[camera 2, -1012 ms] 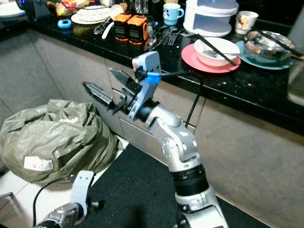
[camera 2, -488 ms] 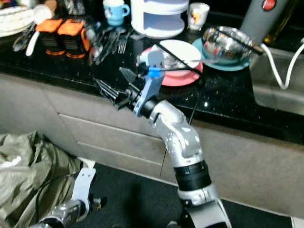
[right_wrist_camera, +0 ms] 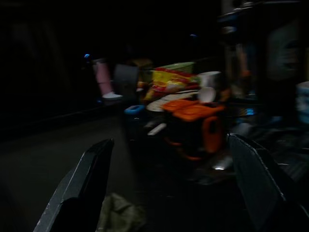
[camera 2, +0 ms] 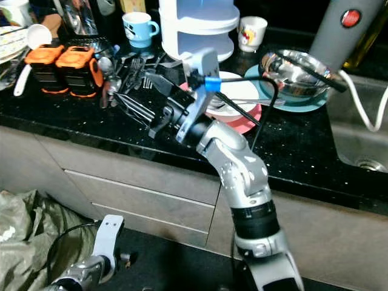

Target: Kitchen organization

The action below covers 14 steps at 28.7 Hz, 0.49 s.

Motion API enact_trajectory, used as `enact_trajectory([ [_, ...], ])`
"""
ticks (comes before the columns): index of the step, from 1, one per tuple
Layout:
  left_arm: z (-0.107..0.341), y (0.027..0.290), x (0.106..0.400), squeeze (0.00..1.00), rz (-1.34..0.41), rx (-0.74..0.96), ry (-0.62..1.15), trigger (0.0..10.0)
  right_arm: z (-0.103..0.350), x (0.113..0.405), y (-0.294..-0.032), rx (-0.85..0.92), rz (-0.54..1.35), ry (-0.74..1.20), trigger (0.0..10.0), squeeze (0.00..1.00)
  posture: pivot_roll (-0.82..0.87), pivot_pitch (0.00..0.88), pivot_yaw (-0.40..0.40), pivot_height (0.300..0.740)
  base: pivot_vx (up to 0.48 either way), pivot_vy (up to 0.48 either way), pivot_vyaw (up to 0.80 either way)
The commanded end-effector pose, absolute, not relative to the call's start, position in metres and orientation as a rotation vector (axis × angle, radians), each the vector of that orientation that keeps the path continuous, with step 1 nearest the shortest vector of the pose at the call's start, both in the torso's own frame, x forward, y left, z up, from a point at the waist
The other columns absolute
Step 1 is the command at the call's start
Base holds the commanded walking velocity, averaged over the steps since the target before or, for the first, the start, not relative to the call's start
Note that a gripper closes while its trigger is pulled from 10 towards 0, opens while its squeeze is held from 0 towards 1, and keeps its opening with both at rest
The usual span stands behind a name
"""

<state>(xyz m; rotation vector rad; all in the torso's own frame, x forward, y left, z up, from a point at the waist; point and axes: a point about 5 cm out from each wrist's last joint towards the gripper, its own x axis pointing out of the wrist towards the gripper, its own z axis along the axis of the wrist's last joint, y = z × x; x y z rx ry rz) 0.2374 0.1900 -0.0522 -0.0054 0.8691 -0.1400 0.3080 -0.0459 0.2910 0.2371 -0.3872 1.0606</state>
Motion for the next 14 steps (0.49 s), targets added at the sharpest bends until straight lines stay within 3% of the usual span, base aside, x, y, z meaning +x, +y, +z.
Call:
enact_trajectory([
  [1,-0.057,0.188,0.231,0.0,-0.14,-0.024,0.888,10.0,0.299,0.306,-0.051,0.254,1.067,-0.412,10.0,0.0,0.0,0.101,-0.012,0.74,0.0,0.0,0.0],
  [9,-0.059,0.187,0.228,0.0,-0.161,-0.002,0.915,10.0,0.308,0.304,-0.045,0.263,1.088,-0.445,10.0,0.0,-0.01,0.121,-0.007,0.74,0.0,-0.388,0.0],
  [14,-0.058,0.187,0.229,0.0,-0.129,-0.024,0.896,10.0,0.308,0.305,-0.046,0.22,1.094,-0.437,10.0,0.0,-0.02,0.118,-0.008,0.74,0.0,-0.1,0.0],
])
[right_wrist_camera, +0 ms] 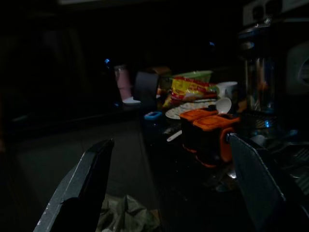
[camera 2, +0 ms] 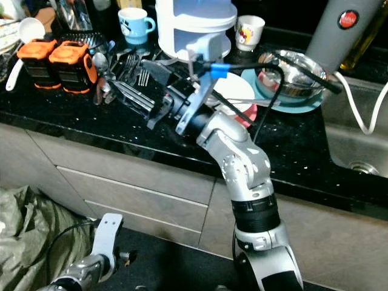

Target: Kitchen organization

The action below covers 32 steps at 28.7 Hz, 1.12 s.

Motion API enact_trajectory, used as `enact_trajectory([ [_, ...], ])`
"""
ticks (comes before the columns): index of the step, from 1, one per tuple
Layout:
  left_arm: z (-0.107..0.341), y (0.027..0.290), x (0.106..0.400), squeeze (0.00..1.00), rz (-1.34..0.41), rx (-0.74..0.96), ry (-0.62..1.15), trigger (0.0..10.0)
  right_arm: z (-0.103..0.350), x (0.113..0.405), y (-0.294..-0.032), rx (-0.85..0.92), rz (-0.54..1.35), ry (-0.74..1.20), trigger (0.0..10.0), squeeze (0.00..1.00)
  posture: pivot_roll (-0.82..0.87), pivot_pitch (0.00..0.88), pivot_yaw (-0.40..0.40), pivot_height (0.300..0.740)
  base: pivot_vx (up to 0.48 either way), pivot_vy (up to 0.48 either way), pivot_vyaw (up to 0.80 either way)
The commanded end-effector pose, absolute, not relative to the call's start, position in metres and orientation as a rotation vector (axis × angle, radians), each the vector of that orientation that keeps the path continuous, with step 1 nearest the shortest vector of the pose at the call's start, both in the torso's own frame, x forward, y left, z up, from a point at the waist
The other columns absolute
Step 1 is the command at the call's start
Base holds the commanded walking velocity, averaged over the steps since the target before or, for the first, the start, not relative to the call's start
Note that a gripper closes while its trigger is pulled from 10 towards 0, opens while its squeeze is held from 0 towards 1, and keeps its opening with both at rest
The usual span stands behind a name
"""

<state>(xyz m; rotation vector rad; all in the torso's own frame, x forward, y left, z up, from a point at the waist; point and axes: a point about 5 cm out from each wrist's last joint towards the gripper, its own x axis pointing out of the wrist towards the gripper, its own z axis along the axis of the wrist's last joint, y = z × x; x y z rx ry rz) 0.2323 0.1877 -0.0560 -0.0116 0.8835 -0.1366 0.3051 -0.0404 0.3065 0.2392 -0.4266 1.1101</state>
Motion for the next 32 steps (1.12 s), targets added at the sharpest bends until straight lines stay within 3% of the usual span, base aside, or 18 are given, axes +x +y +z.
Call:
enact_trajectory([
  [1,-0.058,0.186,0.23,0.0,-0.127,-0.024,0.895,10.0,0.31,0.305,-0.046,0.205,1.096,-0.44,10.0,0.0,-0.02,0.118,-0.008,0.74,0.0,0.0,0.0],
  [8,-0.057,0.186,0.231,0.0,-0.146,-0.001,0.896,10.0,0.312,0.305,-0.041,0.063,1.104,-0.432,10.0,0.0,-0.02,0.125,-0.002,0.74,0.0,0.0,0.0],
  [10,-0.056,0.186,0.232,0.0,-0.153,0.008,0.896,10.0,0.309,0.308,-0.037,-0.057,1.07,-0.412,10.0,0.0,-0.01,0.127,-0.003,0.74,0.0,0.0,0.0],
  [19,-0.056,0.186,0.234,0.0,-0.167,0.042,0.896,10.0,0.312,0.324,-0.038,-0.264,0.946,-0.325,10.0,0.0,-0.02,0.124,-0.001,0.74,0.0,0.0,0.0],
  [21,-0.056,0.186,0.233,0.0,-0.164,0.047,0.895,10.0,0.316,0.336,-0.059,-0.376,0.829,-0.29,10.0,0.0,-0.02,0.113,0.001,0.74,0.0,0.0,0.0],
  [22,-0.056,0.186,0.233,0.0,-0.164,0.047,0.895,10.0,0.316,0.336,-0.059,-0.376,0.829,-0.29,10.0,0.0,-0.02,0.113,0.001,0.74,0.0,0.0,0.0],
  [26,-0.056,0.185,0.233,0.0,-0.191,0.07,0.9,10.0,0.318,0.334,-0.099,-0.424,0.763,-0.229,10.0,0.0,-0.03,0.12,0.011,0.74,0.0,0.0,0.0],
  [28,-0.057,0.185,0.232,0.0,-0.195,0.074,0.902,10.0,0.317,0.328,-0.113,-0.439,0.785,-0.215,10.0,0.0,-0.04,0.118,0.014,0.74,0.0,0.0,0.0],
  [29,-0.056,0.185,0.233,0.0,-0.193,0.073,0.901,10.0,0.318,0.314,-0.125,-0.422,0.881,-0.226,10.0,0.0,-0.04,0.118,0.012,0.74,0.0,0.0,0.0],
  [32,-0.056,0.186,0.233,0.0,-0.193,0.075,0.902,10.0,0.319,0.309,-0.129,-0.411,0.911,-0.233,10.0,0.0,-0.04,0.143,0.024,0.74,0.0,0.0,0.0],
])
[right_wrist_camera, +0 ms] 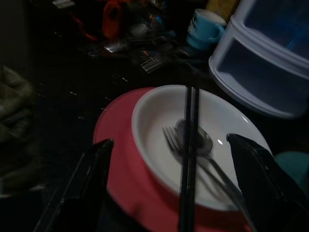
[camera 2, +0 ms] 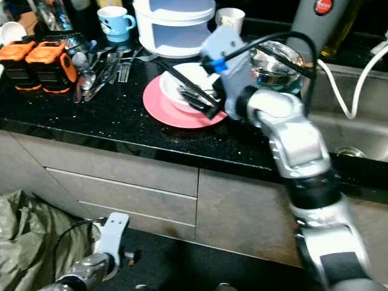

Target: Kitchen organization

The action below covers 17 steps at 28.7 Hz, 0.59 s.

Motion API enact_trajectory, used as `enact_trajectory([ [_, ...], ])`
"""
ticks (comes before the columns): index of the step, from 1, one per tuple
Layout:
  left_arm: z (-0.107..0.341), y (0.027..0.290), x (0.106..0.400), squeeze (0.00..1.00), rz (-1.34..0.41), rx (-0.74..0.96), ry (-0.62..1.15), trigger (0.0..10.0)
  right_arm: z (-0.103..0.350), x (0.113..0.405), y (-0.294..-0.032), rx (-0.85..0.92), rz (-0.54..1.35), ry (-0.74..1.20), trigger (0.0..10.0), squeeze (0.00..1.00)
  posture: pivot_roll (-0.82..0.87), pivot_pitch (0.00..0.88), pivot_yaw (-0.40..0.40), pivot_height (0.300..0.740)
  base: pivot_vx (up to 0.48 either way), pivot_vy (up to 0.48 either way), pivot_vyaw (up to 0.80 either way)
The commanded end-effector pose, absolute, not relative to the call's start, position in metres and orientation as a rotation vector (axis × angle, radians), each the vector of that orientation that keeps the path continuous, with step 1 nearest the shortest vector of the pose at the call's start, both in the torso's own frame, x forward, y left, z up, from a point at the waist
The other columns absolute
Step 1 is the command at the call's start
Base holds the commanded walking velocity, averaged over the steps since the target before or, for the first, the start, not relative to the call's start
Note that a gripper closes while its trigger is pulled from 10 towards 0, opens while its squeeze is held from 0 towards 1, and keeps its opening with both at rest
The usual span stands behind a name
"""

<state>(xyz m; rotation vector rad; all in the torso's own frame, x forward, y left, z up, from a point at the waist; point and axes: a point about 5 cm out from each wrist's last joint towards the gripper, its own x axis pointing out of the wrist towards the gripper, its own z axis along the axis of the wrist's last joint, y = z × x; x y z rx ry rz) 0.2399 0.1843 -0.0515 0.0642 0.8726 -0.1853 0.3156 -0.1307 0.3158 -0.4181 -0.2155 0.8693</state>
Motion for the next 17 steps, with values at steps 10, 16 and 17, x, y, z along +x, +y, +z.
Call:
enact_trajectory([
  [10,-0.055,0.189,0.233,0.0,-0.196,0.088,0.906,10.0,0.309,0.299,-0.134,-0.233,0.989,-0.209,10.0,0.0,-0.05,0.127,0.038,0.74,0.0,0.0,0.0],
  [16,-0.055,0.189,0.234,0.0,-0.199,0.093,0.904,10.0,0.291,0.313,-0.137,-0.21,0.885,-0.097,10.0,0.0,-0.06,0.126,0.037,0.74,0.0,0.0,0.0],
  [17,-0.055,0.189,0.234,0.0,-0.199,0.092,0.904,10.0,0.285,0.316,-0.139,-0.212,0.855,-0.07,10.0,0.0,-0.05,0.139,0.033,0.74,0.0,0.0,0.0],
])
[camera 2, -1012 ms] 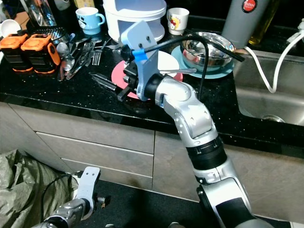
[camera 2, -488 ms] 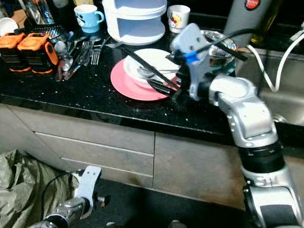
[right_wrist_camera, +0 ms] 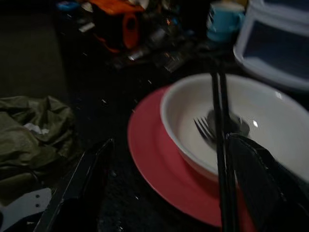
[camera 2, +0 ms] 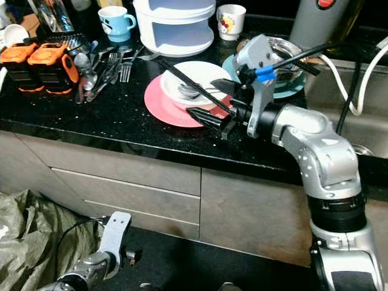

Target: Kitchen organization

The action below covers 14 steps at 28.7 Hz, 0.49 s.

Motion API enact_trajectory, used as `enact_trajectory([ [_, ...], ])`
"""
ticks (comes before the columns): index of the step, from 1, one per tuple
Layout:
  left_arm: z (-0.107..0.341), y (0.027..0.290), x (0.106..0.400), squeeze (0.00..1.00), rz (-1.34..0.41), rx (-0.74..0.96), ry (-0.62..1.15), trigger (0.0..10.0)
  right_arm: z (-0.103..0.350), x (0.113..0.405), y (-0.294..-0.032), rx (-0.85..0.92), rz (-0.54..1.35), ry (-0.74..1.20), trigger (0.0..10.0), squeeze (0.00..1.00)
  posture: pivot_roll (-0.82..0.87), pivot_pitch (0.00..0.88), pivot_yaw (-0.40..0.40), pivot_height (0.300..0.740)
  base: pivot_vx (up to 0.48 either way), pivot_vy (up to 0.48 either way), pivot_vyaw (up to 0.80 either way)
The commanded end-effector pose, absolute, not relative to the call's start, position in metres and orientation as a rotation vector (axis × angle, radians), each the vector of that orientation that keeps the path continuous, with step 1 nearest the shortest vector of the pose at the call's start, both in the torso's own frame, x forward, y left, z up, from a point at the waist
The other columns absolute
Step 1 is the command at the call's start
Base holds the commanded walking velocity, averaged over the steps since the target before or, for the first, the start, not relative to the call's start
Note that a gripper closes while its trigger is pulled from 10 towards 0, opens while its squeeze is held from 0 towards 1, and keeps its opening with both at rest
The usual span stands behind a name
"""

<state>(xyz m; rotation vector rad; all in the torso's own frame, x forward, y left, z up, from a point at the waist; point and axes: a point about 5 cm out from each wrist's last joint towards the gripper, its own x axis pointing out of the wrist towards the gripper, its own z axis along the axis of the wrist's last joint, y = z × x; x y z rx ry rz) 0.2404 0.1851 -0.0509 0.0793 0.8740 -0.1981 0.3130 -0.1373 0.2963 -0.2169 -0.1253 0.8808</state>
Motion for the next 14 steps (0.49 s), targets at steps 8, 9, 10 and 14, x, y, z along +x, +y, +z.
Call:
enact_trajectory([
  [8,-0.056,0.188,0.233,0.0,-0.207,0.097,0.908,10.0,0.283,0.324,-0.153,-0.211,0.715,-0.077,10.0,0.0,-0.06,0.091,0.042,0.74,0.0,0.0,0.0],
  [9,-0.056,0.188,0.232,0.0,-0.214,0.101,0.91,10.0,0.283,0.323,-0.156,-0.214,0.704,-0.079,10.0,0.0,-0.06,0.091,0.042,0.74,0.0,0.0,0.0],
  [10,-0.056,0.188,0.232,0.0,-0.22,0.105,0.912,10.0,0.283,0.323,-0.157,-0.216,0.697,-0.075,10.0,0.0,-0.07,0.095,0.046,0.74,0.0,0.0,0.0],
  [14,-0.056,0.188,0.232,0.0,-0.225,0.107,0.913,10.0,0.28,0.322,-0.159,-0.229,0.682,-0.065,10.0,0.0,-0.07,0.096,0.048,0.74,0.0,0.0,0.0],
])
